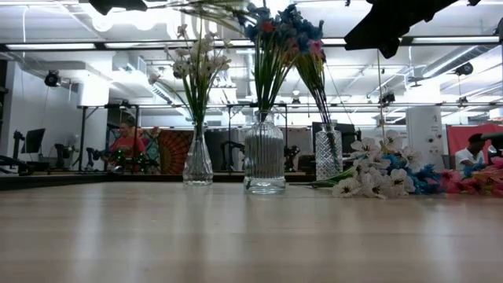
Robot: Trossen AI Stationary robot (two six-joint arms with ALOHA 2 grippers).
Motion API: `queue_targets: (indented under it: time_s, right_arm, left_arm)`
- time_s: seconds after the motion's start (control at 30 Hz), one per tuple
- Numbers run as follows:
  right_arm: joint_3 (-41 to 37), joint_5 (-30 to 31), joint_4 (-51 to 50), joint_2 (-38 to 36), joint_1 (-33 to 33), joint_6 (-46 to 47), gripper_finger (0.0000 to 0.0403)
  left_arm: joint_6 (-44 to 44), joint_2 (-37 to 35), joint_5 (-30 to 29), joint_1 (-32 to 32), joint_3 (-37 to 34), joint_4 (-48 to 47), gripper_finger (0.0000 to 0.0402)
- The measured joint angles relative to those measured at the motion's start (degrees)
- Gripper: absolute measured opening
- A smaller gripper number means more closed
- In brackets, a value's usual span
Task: Sort flowers into vase by color
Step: Put the left blue flowers into the middle transparent vase
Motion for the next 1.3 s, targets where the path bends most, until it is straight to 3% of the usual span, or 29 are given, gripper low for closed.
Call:
queue_targets:
  time_s: [0.43, 0.93, 1.13, 1.3]
  right_arm:
    - [0.0, -0.02, -0.03, 0.0, 0.0, -0.02, 0.0111]
    - [0.0, -0.07, -0.05, -0.02, 0.0, -0.37, 0.0111]
    - [0.0, -0.17, 0.06, -0.14, 0.48, -1.76, 0.0111]
    - [0.0, -0.11, 0.29, -1.77, 2.67, -1.7, 0.0111]
  left_arm:
    - [3.31, -0.01, 0.04, 0.01, 3.91, 0.33, 0.0]
    - [8.59, -0.24, 0.56, 0.02, 6.23, 8.24, 0.0]
    - [11.98, -0.44, 13.22, -0.03, 3.12, 20.64, 0.0]
    - [14.15, 0.13, 17.24, -0.17, -3.79, 33.63, 0.0]
